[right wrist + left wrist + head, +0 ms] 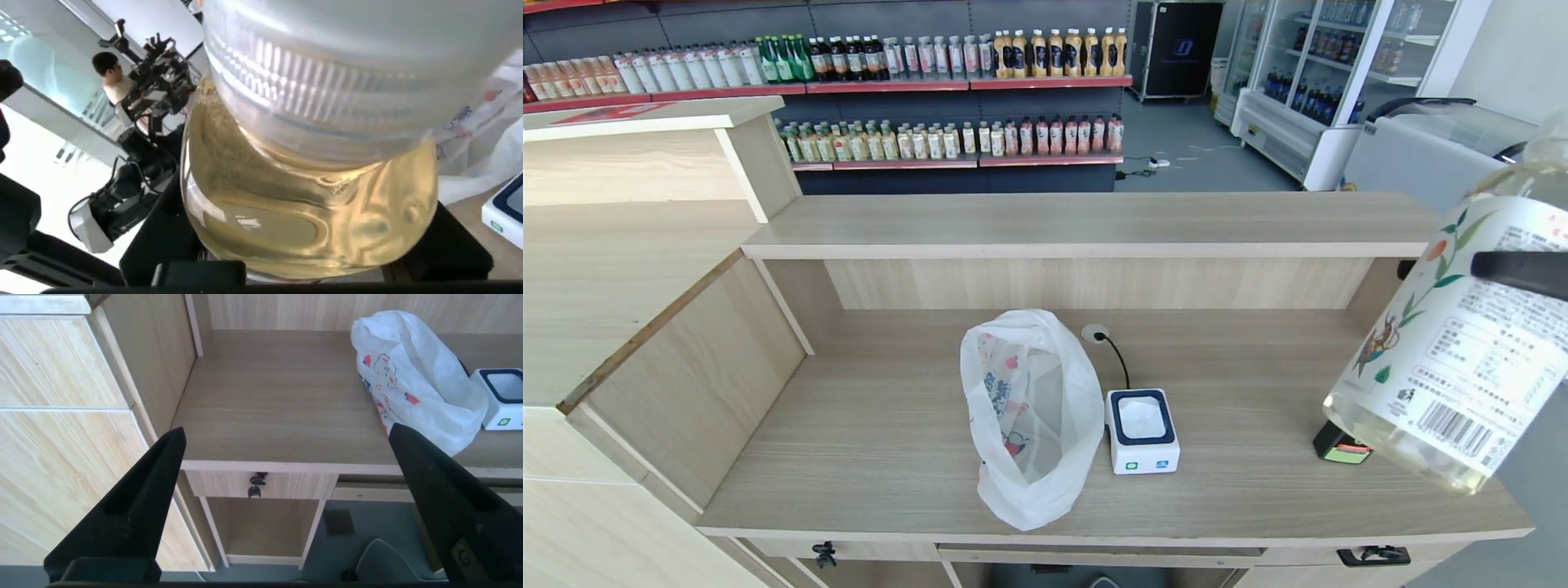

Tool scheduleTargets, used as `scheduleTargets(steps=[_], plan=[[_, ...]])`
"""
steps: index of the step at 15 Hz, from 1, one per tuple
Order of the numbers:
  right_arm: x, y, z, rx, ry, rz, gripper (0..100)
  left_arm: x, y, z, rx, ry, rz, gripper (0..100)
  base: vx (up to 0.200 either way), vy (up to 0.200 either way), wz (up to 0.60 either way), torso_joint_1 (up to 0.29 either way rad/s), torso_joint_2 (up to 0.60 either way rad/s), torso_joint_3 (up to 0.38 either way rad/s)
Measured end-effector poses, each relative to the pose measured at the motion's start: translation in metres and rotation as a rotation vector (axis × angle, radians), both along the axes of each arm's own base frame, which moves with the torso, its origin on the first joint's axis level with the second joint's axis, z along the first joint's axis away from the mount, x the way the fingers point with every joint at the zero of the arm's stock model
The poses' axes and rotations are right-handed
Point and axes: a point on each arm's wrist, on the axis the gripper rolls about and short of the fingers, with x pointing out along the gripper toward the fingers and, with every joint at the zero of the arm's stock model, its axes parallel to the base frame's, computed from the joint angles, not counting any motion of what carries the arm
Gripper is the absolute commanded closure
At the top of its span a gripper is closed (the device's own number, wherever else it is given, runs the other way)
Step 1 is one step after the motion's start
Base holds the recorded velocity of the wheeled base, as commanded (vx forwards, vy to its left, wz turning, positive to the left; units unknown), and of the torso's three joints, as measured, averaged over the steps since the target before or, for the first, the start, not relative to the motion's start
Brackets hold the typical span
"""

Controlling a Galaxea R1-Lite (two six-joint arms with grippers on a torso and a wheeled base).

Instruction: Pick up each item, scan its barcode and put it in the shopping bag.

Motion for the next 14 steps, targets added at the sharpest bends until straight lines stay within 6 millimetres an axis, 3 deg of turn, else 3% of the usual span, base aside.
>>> scheduleTargets(steps=[6, 14], plan=[[-0.035, 0.012, 0.015, 0.047, 0.028, 0.149, 100, 0.000, 0.000, 0.000, 0.000, 0.000, 0.000, 0, 0.000, 0.000, 0.00, 0.000, 0.00, 0.000], [-0.045, 0.011, 0.016, 0.061, 0.046, 0.151, 100, 0.000, 0.000, 0.000, 0.000, 0.000, 0.000, 0, 0.000, 0.000, 0.00, 0.000, 0.00, 0.000]])
